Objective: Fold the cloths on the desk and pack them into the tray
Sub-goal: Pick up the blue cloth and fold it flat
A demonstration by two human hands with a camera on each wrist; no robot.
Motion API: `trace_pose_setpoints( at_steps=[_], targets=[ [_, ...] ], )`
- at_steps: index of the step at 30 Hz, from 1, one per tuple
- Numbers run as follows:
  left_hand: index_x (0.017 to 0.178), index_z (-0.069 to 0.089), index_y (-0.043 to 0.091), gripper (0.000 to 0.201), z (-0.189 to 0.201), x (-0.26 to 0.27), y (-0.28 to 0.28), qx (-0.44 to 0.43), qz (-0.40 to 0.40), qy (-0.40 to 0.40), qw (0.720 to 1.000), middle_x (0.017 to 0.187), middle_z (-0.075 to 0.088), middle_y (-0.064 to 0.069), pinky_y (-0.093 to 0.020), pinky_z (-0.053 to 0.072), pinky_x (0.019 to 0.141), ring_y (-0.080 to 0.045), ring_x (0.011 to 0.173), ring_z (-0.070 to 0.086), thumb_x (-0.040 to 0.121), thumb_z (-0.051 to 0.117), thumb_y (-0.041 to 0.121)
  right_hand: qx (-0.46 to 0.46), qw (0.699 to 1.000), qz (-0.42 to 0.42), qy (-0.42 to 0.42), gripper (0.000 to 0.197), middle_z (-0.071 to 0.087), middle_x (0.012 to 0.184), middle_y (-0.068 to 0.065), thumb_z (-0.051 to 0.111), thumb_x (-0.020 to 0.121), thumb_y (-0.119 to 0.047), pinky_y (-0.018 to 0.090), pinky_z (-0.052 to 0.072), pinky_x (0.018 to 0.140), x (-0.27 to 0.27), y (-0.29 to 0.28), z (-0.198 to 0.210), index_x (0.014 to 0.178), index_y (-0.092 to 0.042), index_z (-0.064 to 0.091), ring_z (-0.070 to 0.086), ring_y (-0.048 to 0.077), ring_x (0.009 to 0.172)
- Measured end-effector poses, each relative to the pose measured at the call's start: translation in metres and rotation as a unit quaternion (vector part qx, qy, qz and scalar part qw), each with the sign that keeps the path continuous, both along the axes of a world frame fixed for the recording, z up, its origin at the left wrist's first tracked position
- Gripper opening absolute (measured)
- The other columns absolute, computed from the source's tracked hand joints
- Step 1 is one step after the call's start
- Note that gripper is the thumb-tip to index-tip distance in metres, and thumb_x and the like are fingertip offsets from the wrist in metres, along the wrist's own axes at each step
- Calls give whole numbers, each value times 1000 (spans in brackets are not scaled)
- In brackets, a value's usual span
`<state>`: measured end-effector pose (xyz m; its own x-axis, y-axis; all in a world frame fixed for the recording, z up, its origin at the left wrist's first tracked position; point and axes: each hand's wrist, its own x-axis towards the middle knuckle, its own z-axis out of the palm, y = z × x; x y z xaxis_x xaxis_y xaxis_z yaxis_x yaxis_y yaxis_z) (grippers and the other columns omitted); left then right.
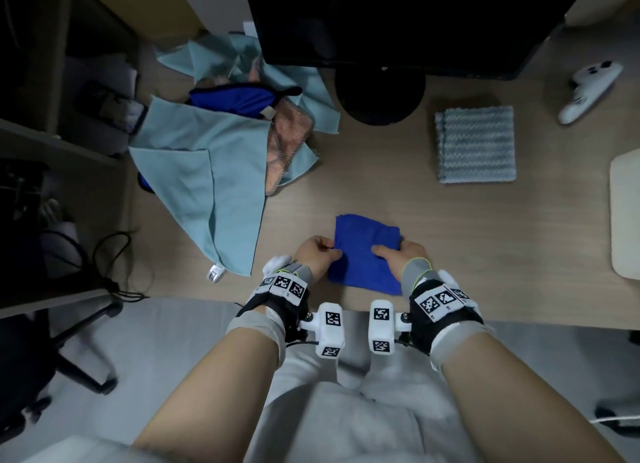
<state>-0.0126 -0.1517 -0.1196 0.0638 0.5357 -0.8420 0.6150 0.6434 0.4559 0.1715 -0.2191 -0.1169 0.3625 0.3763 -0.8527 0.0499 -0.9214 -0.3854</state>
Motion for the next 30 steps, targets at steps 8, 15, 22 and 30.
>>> trace_pose_setpoints(
  at_steps=[8,15,22,30],
  targets=[
    [75,62,14,65,38,46,-10,-31,131,-40,990,72,63,-3,-38,47,84,-25,73,58,58,62,77,141,975,-98,143,12,72,95,11,66,78,-16,51,56,86,19,2,61,90,-16,65,69,33,94],
    [123,65,16,83,88,113,-30,-52,196,-242,949,114,72,-5,-47,49,101,-24,108,67,69,60,79,198,943,-163,211,29,72,104,16,67,84,-22,52,55,87,80,5,104,109,-8,64,69,35,96],
    [112,69,7,79,90,143,-15,-88,169,-266,945,116,70,-11,-44,50,100,-28,107,67,74,57,76,186,940,-173,227,26,74,102,13,64,89,-28,45,57,83,122,9,110,108,-10,68,70,32,94],
    [116,63,3,58,78,188,35,-109,138,-240,955,100,74,-9,-24,56,58,-20,83,73,80,71,48,162,952,-188,180,27,73,105,11,64,90,-29,50,56,86,171,46,102,113,-15,66,70,32,96]
  ],
)
